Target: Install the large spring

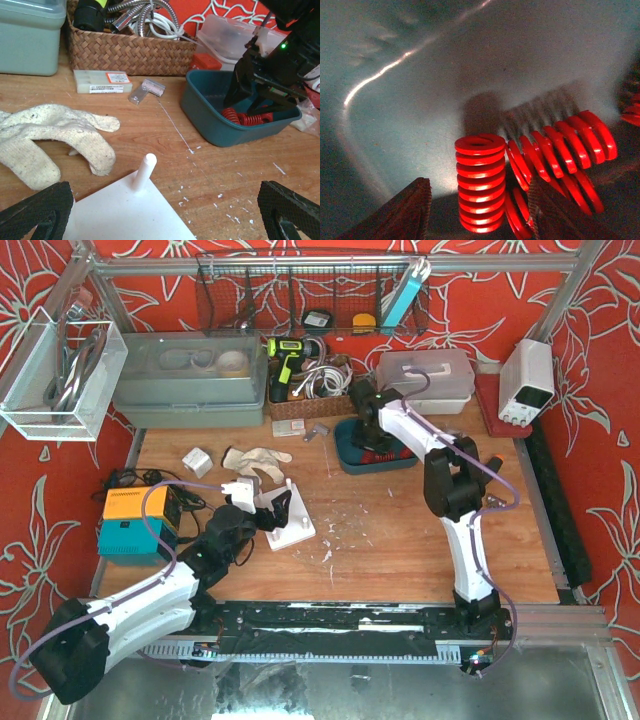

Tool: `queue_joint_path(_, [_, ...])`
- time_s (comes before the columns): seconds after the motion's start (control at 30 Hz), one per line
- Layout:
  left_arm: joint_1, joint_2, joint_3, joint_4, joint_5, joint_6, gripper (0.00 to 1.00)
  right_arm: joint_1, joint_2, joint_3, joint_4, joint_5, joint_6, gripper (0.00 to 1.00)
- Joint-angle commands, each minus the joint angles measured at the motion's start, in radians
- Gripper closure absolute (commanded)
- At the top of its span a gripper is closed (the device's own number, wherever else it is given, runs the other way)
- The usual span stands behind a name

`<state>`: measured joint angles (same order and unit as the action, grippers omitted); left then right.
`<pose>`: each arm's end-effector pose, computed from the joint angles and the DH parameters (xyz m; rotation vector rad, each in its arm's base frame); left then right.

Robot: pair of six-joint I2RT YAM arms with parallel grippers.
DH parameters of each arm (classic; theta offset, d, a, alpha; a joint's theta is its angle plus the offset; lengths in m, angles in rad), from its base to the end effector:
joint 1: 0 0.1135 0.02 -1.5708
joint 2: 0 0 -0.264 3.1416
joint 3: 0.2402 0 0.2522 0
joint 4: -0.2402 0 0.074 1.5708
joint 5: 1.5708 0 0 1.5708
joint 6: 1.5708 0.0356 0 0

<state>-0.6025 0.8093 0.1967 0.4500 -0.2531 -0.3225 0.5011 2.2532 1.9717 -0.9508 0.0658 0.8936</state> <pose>0.1532 -0.0945 0.1953 0.0566 1.7495 -0.4613 0.4176 0.2261 0.2047 0.5676 2.7731 0.2392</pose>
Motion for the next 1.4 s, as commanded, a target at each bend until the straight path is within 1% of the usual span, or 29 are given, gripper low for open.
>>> queue_joint_path(0.0, [-0.005, -0.015, -0.003, 0.016, -0.015, -0.003, 0.0, 0.011, 0.065, 0.017, -0.036, -0.011, 0.037, 0.43])
queue_joint_path(0.17, [-0.006, -0.005, -0.005, 0.024, -0.019, 0.0, 0.0, 0.016, 0.092, 0.023, -0.021, -0.033, 0.056, 0.44])
queue_joint_path(0.47, [-0.005, -0.002, -0.003, 0.023, -0.034, 0.004, 0.0, 0.016, 0.158, 0.096, -0.019, 0.033, 0.03, 0.55])
queue_joint_path(0.7, [-0.005, 0.002, -0.001, 0.024, -0.041, 0.007, 0.0, 0.014, 0.135, 0.109, 0.051, 0.08, -0.059, 0.77])
queue_joint_path(0.77, [-0.005, 0.002, -0.002, 0.025, -0.043, 0.007, 0.0, 0.013, 0.124, 0.107, 0.07, 0.102, -0.082, 0.82])
queue_joint_path(0.87, [-0.005, 0.001, -0.002, 0.024, -0.046, 0.008, 0.0, 0.011, 0.105, 0.093, 0.105, 0.105, -0.145, 0.87])
queue_joint_path(0.97, [-0.005, -0.001, -0.002, 0.023, -0.049, 0.01, 0.0, 0.01, 0.07, 0.055, 0.161, 0.086, -0.207, 0.92])
queue_joint_path(1.07, [-0.005, -0.005, 0.0, 0.02, -0.054, 0.013, 0.0, 0.011, 0.023, 0.012, 0.201, 0.072, -0.284, 0.94])
queue_joint_path(1.23, [-0.006, -0.024, 0.002, 0.007, -0.058, 0.021, 0.0, 0.014, -0.117, -0.11, 0.278, 0.08, -0.399, 0.94])
queue_joint_path(1.37, [-0.005, -0.057, 0.001, -0.009, -0.065, 0.028, 0.0, 0.016, -0.252, -0.247, 0.384, 0.047, -0.479, 0.95])
